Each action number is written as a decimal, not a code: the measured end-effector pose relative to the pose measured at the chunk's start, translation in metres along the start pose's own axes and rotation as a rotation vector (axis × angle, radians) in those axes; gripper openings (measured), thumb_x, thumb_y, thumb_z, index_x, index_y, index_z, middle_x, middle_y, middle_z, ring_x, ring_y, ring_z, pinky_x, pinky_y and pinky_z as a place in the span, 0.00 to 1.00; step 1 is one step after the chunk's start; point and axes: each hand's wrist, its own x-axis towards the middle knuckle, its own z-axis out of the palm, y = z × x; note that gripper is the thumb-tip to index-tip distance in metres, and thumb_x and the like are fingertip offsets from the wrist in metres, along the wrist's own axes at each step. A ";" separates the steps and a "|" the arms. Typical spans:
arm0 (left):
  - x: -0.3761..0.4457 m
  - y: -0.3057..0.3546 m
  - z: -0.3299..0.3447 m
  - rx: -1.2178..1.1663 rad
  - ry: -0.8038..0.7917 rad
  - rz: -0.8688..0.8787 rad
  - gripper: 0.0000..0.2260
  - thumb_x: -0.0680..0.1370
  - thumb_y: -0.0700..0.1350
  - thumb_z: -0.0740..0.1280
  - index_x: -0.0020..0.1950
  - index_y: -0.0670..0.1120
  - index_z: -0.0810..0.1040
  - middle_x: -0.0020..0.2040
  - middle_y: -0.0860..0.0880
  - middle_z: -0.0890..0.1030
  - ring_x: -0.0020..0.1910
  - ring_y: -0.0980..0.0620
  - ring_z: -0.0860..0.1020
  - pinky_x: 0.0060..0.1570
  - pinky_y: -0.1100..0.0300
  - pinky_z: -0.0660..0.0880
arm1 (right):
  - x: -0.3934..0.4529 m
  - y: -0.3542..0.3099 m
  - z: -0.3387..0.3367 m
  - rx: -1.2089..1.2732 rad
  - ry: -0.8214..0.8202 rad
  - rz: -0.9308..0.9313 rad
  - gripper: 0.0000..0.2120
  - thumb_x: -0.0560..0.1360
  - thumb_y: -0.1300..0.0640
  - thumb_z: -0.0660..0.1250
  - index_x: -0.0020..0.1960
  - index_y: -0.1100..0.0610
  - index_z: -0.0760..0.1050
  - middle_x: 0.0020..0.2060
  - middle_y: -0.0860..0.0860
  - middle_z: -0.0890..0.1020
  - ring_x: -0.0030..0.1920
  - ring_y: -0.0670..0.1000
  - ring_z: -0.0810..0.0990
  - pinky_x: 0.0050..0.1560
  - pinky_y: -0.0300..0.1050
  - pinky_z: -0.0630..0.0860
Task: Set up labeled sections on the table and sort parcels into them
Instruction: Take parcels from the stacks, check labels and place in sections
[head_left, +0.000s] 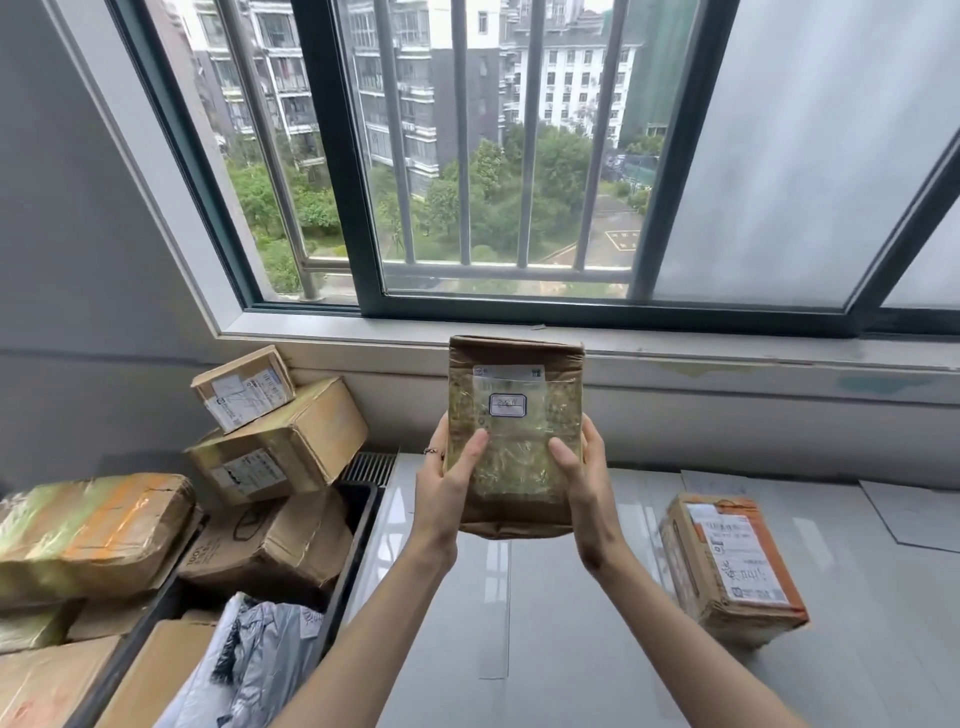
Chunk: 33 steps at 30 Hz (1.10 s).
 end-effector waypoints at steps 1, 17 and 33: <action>0.001 0.002 0.002 -0.004 0.001 0.004 0.16 0.79 0.47 0.68 0.67 0.50 0.75 0.57 0.52 0.84 0.57 0.54 0.82 0.50 0.63 0.78 | 0.001 -0.003 -0.001 0.000 -0.011 -0.007 0.41 0.66 0.32 0.70 0.74 0.43 0.61 0.68 0.48 0.74 0.67 0.50 0.75 0.65 0.59 0.74; 0.009 -0.015 -0.007 0.023 -0.025 -0.037 0.19 0.78 0.48 0.69 0.69 0.50 0.73 0.57 0.52 0.83 0.54 0.57 0.82 0.43 0.69 0.78 | 0.003 0.019 0.000 0.028 0.031 0.054 0.37 0.69 0.38 0.70 0.74 0.46 0.63 0.65 0.49 0.78 0.62 0.50 0.79 0.62 0.58 0.77; -0.016 -0.084 -0.054 0.079 0.060 -0.263 0.16 0.80 0.52 0.66 0.66 0.61 0.70 0.57 0.57 0.82 0.56 0.57 0.81 0.49 0.62 0.78 | -0.036 0.089 0.019 -0.077 0.050 0.289 0.33 0.68 0.35 0.70 0.70 0.45 0.70 0.61 0.44 0.80 0.61 0.45 0.79 0.64 0.53 0.76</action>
